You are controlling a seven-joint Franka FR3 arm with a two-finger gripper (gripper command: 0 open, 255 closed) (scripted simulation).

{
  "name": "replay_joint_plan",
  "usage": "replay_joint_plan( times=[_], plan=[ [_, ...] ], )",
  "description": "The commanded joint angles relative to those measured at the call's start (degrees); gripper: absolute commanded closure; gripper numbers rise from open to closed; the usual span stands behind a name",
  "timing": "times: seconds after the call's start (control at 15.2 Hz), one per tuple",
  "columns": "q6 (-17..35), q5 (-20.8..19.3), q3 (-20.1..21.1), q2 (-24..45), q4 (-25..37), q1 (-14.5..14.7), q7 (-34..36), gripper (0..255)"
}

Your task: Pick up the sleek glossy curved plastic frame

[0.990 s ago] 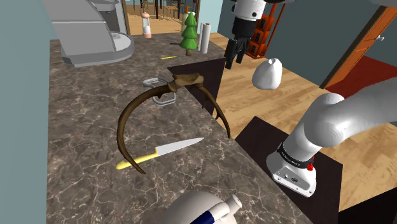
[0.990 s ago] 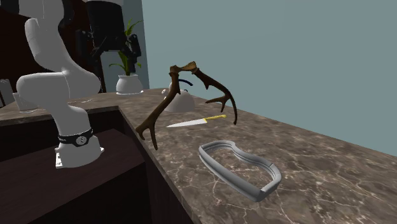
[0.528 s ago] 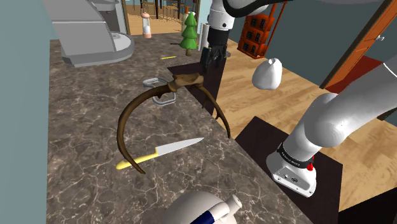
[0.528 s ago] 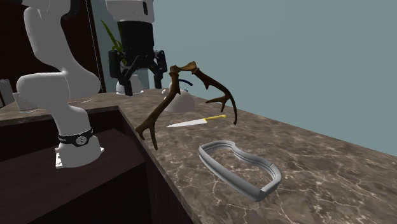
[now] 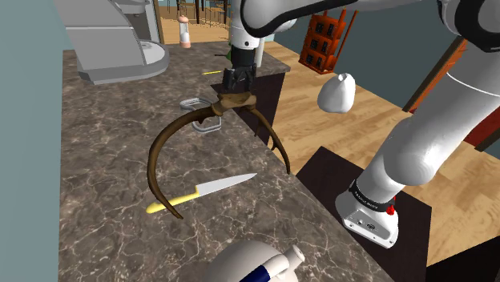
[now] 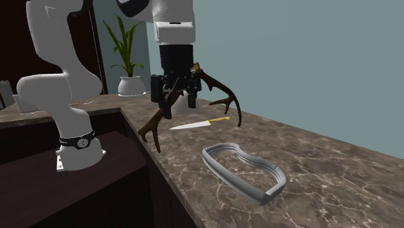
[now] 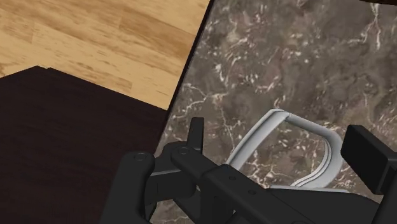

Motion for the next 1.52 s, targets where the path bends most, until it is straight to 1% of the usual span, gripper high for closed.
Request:
replay_joint_plan(
  times=[0.0, 0.46, 0.66, 0.86, 0.92, 1.39, 1.45],
  plan=[
    [1.14, -0.65, 0.45, 4.69, 3.59, 0.36, 0.93, 0],
    [2.01, -3.38, 1.07, 20.69, 18.67, 2.39, 3.92, 0],
    [1.12, -4.52, 0.99, 27.95, 26.8, 3.59, 4.95, 0],
    [-0.72, -5.56, 0.79, 35.75, 36.42, 4.97, 5.78, 0],
    [-1.0, -5.65, 0.74, 36.66, 37.62, 5.15, 5.85, 0],
    [3.66, -5.87, 0.54, 38.7, 34.98, 5.21, 5.73, 0],
    [3.66, -5.87, 0.54, 38.69, 34.97, 5.21, 5.73, 0]
  ],
)
